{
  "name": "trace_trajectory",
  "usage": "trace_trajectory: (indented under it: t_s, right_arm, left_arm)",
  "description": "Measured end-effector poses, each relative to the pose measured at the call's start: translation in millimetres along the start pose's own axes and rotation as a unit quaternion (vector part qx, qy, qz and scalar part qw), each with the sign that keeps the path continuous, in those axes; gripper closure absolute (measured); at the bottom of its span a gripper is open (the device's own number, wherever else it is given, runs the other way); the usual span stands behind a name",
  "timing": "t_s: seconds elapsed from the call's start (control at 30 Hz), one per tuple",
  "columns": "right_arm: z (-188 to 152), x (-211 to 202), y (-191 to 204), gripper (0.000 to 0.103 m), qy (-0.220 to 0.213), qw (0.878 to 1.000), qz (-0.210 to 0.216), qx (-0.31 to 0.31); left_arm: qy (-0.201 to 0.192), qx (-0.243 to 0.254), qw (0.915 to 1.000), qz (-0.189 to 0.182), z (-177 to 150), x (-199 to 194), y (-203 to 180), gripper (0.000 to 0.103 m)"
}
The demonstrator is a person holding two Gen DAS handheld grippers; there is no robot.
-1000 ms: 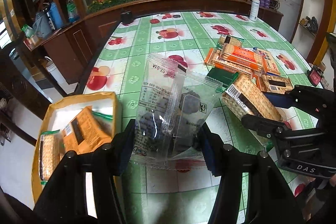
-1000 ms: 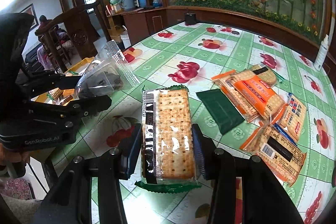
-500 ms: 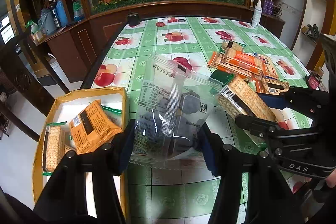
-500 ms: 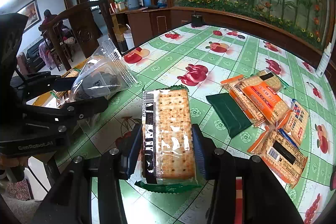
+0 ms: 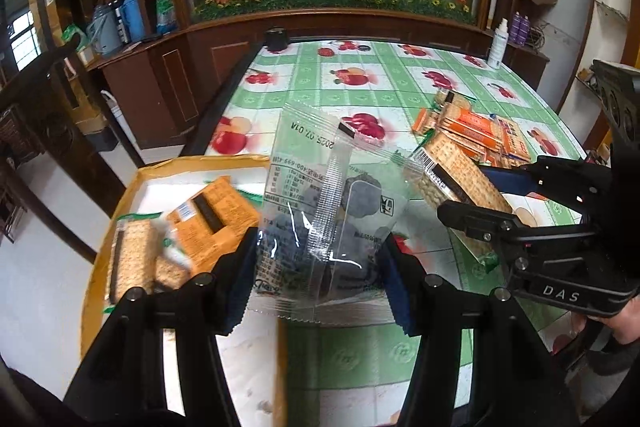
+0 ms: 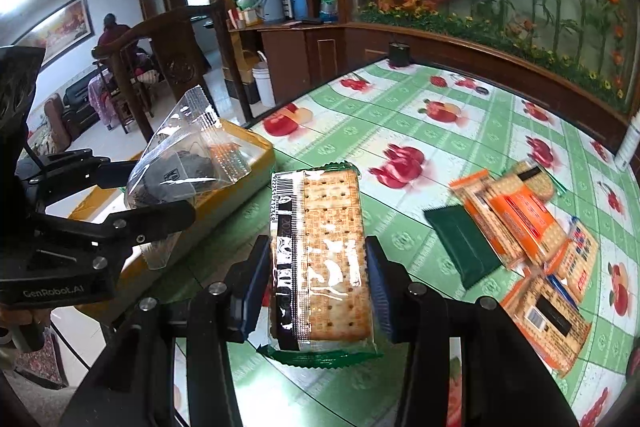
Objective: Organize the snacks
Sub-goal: 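Carry both packs to the white tray and release them inside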
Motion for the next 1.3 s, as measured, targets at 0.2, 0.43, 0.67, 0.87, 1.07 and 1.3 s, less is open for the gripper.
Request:
trace_trajectory:
  t_s: [0.2, 0.43, 0.67, 0.87, 1.07, 1.3]
  right_arm:
    - [13, 6, 26, 0.057, -0.005, 0.999, 0.022, -0.023]
    - [24, 18, 59, 0.057, -0.001, 0.997, 0.047, -0.056]
    - [32, 33, 94, 0.057, 0.009, 0.993, 0.085, -0.078]
    - [38, 48, 130, 0.057, 0.022, 0.988, 0.110, -0.107]
    - [36, 69, 151, 0.057, 0.047, 0.983, 0.127, -0.122]
    - [28, 87, 159, 0.057, 0.072, 0.981, 0.137, -0.120]
  left_arm:
    - [-0.003, -0.029, 0.9993, 0.022, -13, -19, 34, 0.044]
    - [0.009, -0.056, 0.9973, 0.047, -39, -36, 67, 0.044]
    - [0.035, -0.082, 0.9944, 0.057, -71, -36, 90, 0.044]
    - [0.051, -0.111, 0.9909, 0.057, -91, -30, 107, 0.044]
    - [0.059, -0.112, 0.9901, 0.061, -100, -25, 113, 0.044]
    - [0.073, -0.118, 0.9879, 0.069, -107, -13, 121, 0.044]
Point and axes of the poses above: each gripper's, at about its wrist camera, not at the fingertips, and x roughly the way its jaws point, y to its left, z to its top, the point moved 2 cm from there along x, roughly the way its jaws point, and after that the axes turned 6 degrees about -z, right-handed, at the moved point
